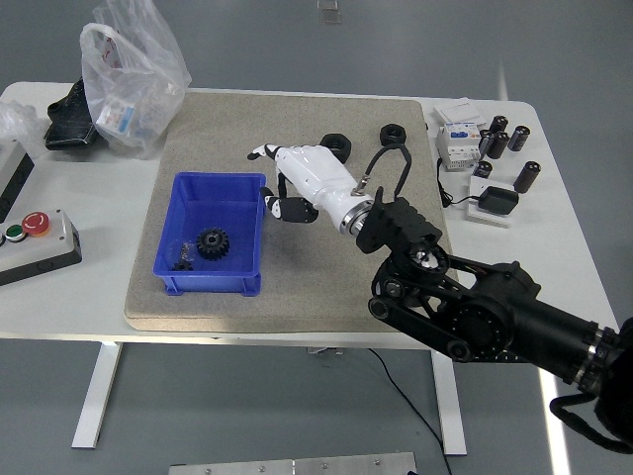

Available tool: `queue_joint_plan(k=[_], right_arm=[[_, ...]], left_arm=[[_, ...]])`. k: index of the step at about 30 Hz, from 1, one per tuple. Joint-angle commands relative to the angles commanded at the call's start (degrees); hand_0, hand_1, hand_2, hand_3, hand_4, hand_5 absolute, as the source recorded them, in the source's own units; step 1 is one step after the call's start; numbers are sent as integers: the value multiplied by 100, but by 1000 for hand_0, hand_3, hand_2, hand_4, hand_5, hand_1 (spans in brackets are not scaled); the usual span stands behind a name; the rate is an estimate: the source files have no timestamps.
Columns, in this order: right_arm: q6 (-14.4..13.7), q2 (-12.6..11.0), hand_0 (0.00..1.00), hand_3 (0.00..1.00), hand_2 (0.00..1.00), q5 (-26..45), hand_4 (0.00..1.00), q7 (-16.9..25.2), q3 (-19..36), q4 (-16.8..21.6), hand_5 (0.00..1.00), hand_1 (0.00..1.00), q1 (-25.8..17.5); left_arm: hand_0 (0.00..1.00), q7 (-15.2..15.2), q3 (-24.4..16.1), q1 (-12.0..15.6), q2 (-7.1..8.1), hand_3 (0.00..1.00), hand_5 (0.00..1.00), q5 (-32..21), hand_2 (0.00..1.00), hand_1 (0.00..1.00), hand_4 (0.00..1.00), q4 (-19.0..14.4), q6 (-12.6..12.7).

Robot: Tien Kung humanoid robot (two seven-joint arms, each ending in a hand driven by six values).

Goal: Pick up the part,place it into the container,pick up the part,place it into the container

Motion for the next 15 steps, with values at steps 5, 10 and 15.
queue_joint_plan(k=[5,10,15], right_arm=[[-232,-247,587,904,658,247,707,425,792,115,258,690,-588],[-356,-379,754,981,928,601,807,965,1533,194,334,881,-1173],[-410,-443,821,983,951,1089,824,1529,2229,309,349,893,-1757]], left_arm=[[656,6,-46,22,-12,671,231,28,587,594,646,0,2],[656,5,-80,23,-17,671,231,73,587,593,646,0,-2],[656,-27,-62,14,-20,672,231,70,587,594,646,0,-6]])
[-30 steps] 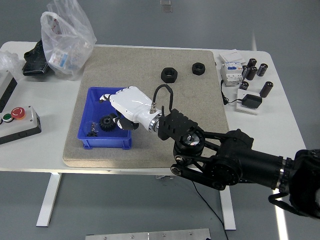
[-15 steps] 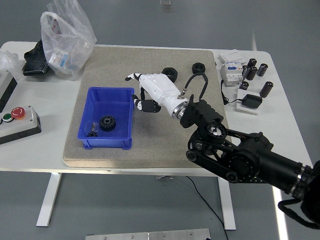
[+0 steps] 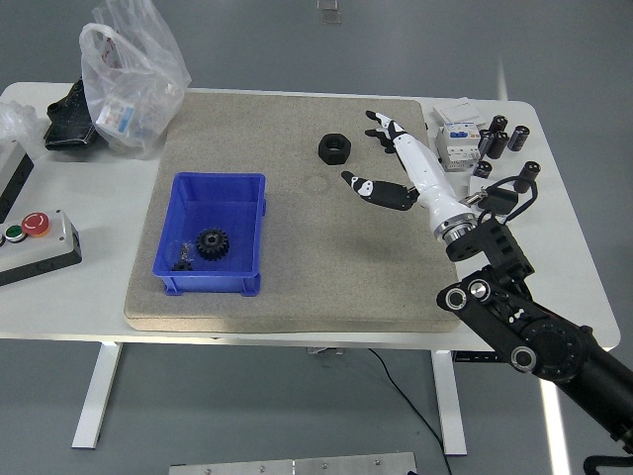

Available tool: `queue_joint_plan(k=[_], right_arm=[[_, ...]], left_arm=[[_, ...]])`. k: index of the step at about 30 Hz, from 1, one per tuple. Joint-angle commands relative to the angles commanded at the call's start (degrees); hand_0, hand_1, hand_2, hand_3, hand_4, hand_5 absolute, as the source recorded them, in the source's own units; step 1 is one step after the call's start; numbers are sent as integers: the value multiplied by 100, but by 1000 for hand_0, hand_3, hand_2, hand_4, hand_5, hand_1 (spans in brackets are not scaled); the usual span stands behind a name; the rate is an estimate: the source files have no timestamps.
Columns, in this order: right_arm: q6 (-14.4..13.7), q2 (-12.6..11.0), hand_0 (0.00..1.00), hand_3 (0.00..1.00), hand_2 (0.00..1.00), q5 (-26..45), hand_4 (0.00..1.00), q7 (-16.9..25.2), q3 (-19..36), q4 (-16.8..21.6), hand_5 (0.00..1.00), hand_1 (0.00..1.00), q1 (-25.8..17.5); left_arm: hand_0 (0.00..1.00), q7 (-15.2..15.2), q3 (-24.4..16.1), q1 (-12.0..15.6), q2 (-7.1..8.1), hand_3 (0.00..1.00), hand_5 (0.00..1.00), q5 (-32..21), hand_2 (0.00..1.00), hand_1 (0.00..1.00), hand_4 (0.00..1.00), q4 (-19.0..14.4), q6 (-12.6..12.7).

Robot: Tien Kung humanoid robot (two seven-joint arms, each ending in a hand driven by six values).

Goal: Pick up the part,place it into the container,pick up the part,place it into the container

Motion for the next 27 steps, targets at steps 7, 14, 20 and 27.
queue_joint_plan(k=[7,14,20,27], right_arm=[[-84,-67,825,945,930,551,855,630,809,127,369,891,-656],[88,1,847,915,916,1366,871,1147,1151,-134,382,890,-914],[267,-24,879,890,900,1921,882,1412,1314,-425,406,889,-901],[525,-78,901,879,892,2204,924,1491,1445,-741,588,891,-789]], left_arm=[[656,6,-57,45,-20,672,231,61,587,594,646,0,-5],[656,-21,-26,38,-40,672,231,32,587,594,647,0,-8],[656,-10,-49,48,-35,672,231,53,587,594,647,0,-6],[656,-22,-26,37,-38,671,230,28,587,595,646,0,-7]])
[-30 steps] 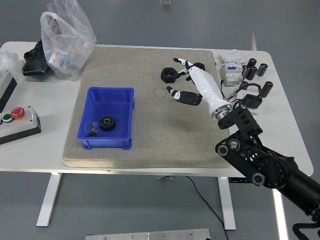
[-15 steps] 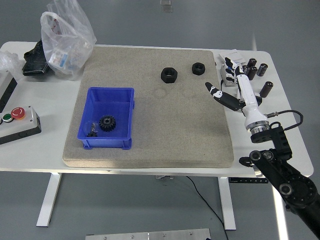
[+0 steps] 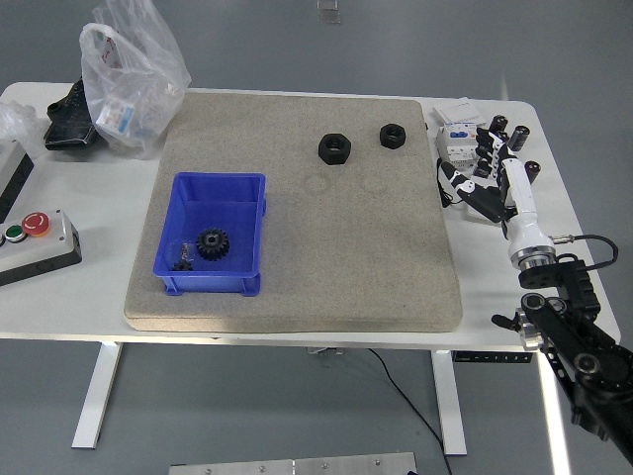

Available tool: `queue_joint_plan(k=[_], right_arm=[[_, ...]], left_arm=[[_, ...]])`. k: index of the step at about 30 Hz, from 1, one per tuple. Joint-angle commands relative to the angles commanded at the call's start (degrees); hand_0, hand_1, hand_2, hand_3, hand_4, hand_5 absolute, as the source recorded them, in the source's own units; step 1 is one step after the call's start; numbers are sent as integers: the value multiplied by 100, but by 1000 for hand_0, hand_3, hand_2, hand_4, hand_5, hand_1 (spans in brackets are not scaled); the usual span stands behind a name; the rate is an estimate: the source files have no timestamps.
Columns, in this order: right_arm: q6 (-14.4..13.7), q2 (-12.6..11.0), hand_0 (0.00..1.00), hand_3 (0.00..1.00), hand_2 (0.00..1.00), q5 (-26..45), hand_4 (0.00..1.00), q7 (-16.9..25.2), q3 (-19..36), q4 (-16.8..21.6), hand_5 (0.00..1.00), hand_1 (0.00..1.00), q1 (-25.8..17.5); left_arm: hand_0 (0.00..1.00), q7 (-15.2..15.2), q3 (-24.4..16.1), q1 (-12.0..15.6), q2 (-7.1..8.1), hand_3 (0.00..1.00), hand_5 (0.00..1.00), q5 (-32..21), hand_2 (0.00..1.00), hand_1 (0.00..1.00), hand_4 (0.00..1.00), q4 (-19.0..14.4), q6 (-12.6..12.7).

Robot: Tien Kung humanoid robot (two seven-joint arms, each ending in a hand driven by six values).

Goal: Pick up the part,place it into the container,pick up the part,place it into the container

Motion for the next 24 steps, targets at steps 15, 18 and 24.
queue_joint_plan(k=[15,18,24], right_arm=[[667,-202,931,883,891,322,948,-241,99,-860,719,902,415],[741,-305,933,880,891,286,951,-322,-11,-1120,738,903,575],[828,-463,933,880,891,293,951,-405,-282,-1531,738,903,835]], left_arm=[[656,7,-3,-17,-9,671,230,-7,587,594,646,0,4],[656,8,-1,-22,-8,671,230,-11,587,594,646,0,6],[656,6,8,-35,-2,671,230,-23,587,594,646,0,11]])
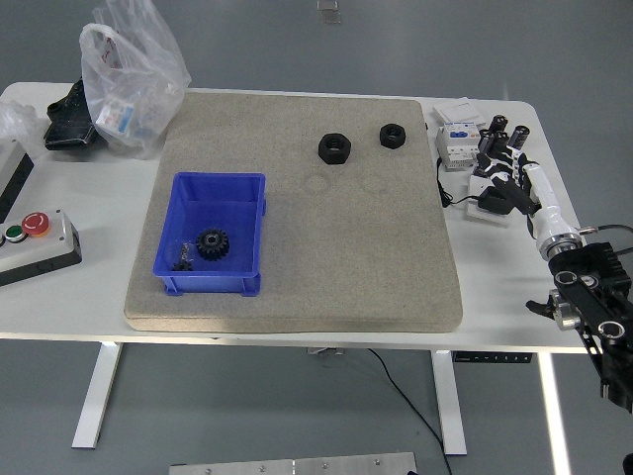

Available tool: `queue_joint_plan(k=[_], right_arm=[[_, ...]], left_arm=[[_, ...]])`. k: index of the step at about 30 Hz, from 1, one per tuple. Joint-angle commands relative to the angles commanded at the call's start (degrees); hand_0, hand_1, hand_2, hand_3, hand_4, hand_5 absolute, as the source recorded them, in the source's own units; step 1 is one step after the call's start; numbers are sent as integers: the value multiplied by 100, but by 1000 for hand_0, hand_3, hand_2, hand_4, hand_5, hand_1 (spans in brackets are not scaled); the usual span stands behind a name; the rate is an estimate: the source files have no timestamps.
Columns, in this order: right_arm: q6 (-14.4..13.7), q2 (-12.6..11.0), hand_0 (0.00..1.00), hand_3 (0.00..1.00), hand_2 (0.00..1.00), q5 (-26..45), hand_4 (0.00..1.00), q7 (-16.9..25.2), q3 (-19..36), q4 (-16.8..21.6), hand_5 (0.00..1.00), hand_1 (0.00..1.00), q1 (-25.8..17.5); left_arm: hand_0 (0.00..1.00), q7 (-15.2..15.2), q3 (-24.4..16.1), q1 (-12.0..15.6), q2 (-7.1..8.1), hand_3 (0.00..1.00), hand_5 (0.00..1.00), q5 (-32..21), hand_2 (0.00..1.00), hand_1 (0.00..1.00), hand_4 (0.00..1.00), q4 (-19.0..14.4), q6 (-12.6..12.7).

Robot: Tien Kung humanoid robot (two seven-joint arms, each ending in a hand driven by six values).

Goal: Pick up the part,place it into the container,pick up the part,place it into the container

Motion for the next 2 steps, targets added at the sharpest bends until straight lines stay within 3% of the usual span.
queue_joint_plan(k=[2], right_arm=[[14,-21,933,880,891,7,951,-12,-41,-54,738,903,35]], left_arm=[[656,-1,3,-1,1,671,230,-3,587,594,646,0,1]])
